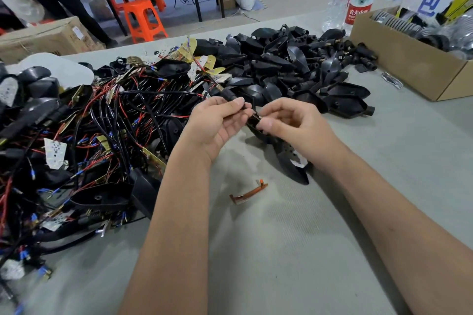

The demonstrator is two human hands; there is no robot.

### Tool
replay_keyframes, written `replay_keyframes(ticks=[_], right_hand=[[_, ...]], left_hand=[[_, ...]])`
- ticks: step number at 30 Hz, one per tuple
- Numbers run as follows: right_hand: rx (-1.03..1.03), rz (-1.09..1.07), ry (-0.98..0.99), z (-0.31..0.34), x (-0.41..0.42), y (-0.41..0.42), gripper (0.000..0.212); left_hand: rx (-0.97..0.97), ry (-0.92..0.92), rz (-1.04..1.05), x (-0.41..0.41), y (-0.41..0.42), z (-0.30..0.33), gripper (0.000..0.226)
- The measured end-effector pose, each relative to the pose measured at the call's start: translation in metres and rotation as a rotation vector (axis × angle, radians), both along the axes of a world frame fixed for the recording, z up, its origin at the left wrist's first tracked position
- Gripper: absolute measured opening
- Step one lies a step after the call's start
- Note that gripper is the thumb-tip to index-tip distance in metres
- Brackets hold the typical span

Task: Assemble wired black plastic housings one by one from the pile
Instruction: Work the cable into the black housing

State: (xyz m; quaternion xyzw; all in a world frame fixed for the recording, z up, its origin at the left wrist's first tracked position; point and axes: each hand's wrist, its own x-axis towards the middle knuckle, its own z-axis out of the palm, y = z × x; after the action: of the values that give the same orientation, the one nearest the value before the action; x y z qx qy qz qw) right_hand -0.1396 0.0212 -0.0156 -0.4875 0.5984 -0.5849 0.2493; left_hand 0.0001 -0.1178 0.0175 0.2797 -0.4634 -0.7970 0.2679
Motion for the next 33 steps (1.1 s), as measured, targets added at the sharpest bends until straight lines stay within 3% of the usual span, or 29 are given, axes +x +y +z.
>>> replay_keyframes(ticks=[2, 5, 11, 13, 18, 21, 24, 33], right_hand=[[0.011, -0.019, 0.064, -0.002, 0.000, 0.001, 0.028], [-0.038, -0.115, 0.088, -0.005, 0.001, 0.000, 0.021], [-0.075, -0.169, 0.158, -0.005, 0.000, -0.001, 0.014], [-0.060, -0.199, 0.197, -0.004, -0.002, 0.000, 0.015], [-0.025, -0.257, 0.269, -0.001, -0.010, 0.005, 0.015], [-0.004, -0.263, 0.486, 0.001, -0.009, 0.006, 0.016], [0.064, -0.282, 0.709, 0.000, -0.002, 0.006, 0.042], [0.056, -0.277, 0.772, 0.004, 0.003, 0.006, 0.031]], left_hand=[[0.002, 0.014, 0.047, 0.000, -0.002, 0.000, 0.014], [0.008, 0.008, 0.052, 0.002, -0.003, 0.001, 0.014], [-0.151, -0.191, -0.074, 0.000, 0.006, -0.002, 0.018], [-0.129, -0.149, -0.067, -0.001, 0.008, 0.000, 0.011], [-0.020, -0.057, 0.038, 0.007, -0.001, 0.005, 0.021], [-0.088, -0.079, 0.071, 0.010, -0.003, 0.004, 0.017], [-0.140, -0.132, 0.049, 0.013, -0.003, 0.005, 0.015], [-0.399, -0.239, -0.201, 0.034, -0.011, 0.014, 0.014]])
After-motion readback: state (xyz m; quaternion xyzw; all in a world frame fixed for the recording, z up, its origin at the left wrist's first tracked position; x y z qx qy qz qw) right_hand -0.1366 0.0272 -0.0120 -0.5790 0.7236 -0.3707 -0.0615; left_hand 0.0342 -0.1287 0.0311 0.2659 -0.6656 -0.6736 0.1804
